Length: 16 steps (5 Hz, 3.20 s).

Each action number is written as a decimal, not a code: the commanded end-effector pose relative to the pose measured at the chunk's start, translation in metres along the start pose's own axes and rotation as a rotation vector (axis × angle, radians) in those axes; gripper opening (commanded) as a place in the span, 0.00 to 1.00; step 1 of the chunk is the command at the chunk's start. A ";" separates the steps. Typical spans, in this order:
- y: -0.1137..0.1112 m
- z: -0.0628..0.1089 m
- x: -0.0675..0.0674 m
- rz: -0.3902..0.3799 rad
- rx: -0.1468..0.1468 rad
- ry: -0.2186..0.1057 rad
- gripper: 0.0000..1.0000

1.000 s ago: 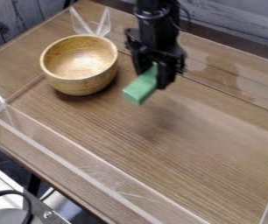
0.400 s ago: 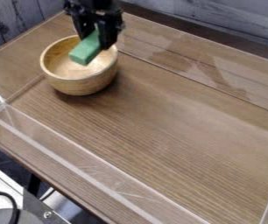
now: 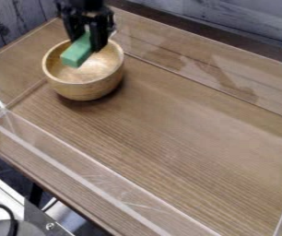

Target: Put the green block in the brown bowl

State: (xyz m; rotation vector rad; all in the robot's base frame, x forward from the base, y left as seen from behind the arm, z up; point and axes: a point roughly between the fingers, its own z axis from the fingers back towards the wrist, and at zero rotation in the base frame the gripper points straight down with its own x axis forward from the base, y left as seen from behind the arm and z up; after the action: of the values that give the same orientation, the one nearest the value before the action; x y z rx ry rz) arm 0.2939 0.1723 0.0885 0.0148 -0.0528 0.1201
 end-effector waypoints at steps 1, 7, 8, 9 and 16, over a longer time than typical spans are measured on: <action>0.019 0.001 0.012 -0.001 0.053 -0.056 0.00; 0.003 -0.024 0.013 0.014 0.013 -0.017 0.00; 0.007 -0.034 0.012 0.041 0.031 0.006 0.00; 0.012 -0.036 0.012 0.062 0.033 0.005 0.00; -0.023 0.041 0.009 0.055 0.001 -0.154 1.00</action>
State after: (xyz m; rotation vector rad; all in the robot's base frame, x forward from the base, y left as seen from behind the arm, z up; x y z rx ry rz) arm 0.2993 0.1487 0.1077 -0.0047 -0.1429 0.1810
